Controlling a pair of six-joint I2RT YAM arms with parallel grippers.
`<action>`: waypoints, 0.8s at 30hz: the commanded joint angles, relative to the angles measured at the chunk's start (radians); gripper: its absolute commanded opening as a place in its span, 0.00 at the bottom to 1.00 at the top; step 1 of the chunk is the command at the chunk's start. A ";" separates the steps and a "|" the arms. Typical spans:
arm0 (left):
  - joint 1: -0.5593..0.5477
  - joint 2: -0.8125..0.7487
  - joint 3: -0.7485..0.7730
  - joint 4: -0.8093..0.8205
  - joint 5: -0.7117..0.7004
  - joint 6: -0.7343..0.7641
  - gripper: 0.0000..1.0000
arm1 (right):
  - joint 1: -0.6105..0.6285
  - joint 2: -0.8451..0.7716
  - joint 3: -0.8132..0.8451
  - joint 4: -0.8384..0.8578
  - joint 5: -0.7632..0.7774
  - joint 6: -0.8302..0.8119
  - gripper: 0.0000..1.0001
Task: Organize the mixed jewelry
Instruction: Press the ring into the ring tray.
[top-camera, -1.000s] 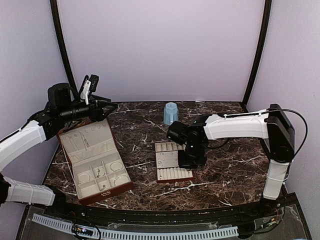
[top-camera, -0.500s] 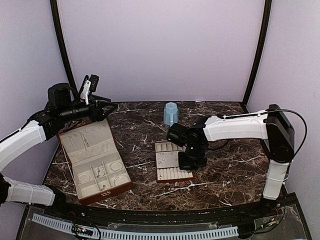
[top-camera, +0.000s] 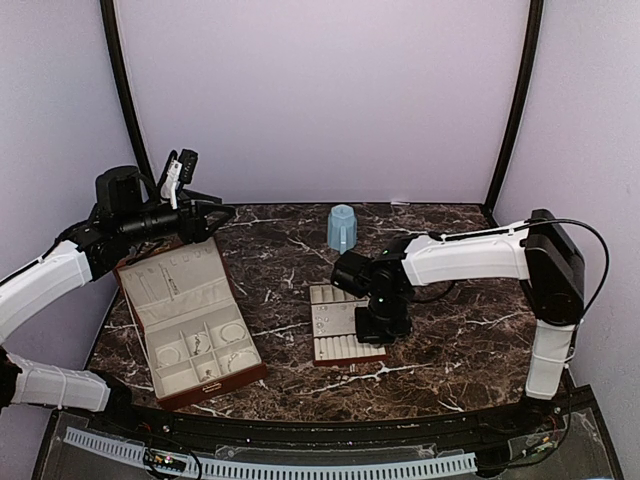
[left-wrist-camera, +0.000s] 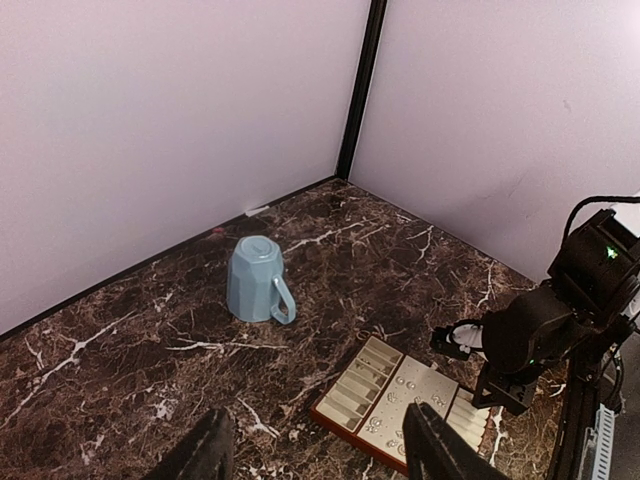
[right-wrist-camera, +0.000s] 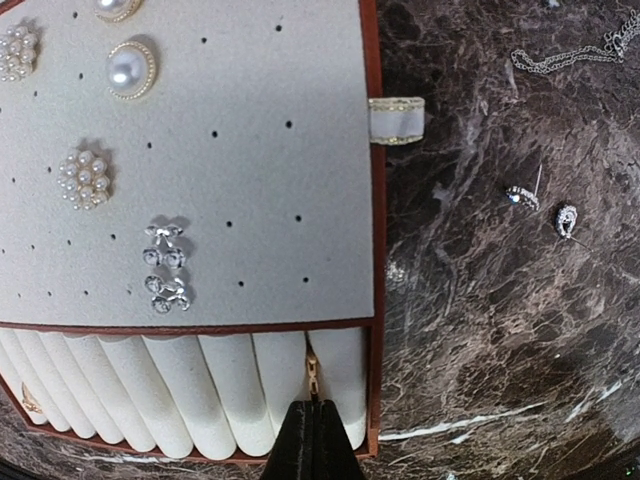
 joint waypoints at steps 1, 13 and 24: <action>0.006 -0.022 -0.012 0.003 0.000 0.016 0.61 | 0.011 0.010 -0.016 0.027 0.026 -0.003 0.00; 0.006 -0.054 -0.021 0.005 -0.063 0.017 0.68 | 0.013 -0.129 0.041 0.073 0.109 -0.024 0.18; 0.007 -0.036 -0.013 0.025 -0.169 -0.038 0.83 | -0.089 -0.240 0.006 0.085 0.184 -0.145 0.48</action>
